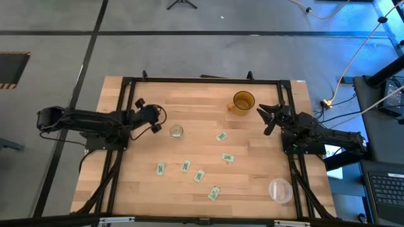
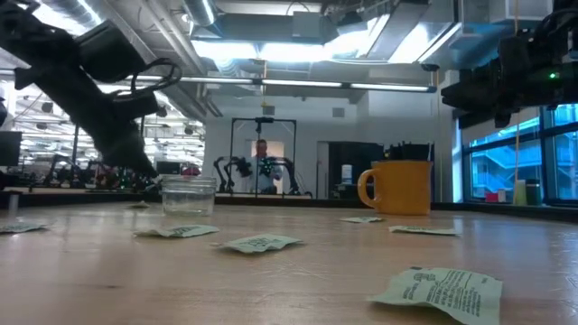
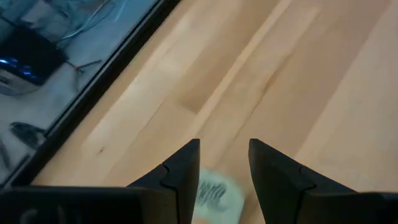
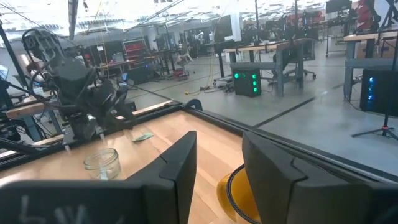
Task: Pick and place Stevia / Truvia into bins
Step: Put the stevia packet into the transparent container
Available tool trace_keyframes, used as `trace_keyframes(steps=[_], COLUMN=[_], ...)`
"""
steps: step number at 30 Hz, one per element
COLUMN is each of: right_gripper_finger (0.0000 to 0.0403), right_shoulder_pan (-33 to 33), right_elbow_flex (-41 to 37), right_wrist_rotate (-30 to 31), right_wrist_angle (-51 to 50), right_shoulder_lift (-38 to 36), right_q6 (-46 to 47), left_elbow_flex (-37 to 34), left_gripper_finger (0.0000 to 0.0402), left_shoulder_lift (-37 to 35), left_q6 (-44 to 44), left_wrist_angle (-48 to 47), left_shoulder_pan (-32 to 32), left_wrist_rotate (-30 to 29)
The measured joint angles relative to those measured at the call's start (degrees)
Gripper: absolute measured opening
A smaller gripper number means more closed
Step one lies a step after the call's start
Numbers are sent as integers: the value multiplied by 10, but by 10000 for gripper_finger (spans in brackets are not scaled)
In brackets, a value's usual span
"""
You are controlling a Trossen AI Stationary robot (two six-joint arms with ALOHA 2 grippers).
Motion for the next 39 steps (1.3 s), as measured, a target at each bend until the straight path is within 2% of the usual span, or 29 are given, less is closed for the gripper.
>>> trace_keyframes(steps=[10,23,39], right_gripper_finger=[133,133,133], right_shoulder_pan=[0,0,0], right_elbow_flex=[0,0,0], right_wrist_rotate=[0,0,0], right_wrist_angle=[1,1,1], right_shoulder_lift=[0,0,0], right_q6=[-27,-30,-28], left_elbow_flex=[-2,-2,0], left_gripper_finger=[131,129,129], left_shoulder_lift=[23,124,218], left_q6=[-1,-65,-72], left_wrist_angle=[-17,10,70], left_shoulder_pan=[-14,-13,-13], left_wrist_rotate=[1,-14,-49])
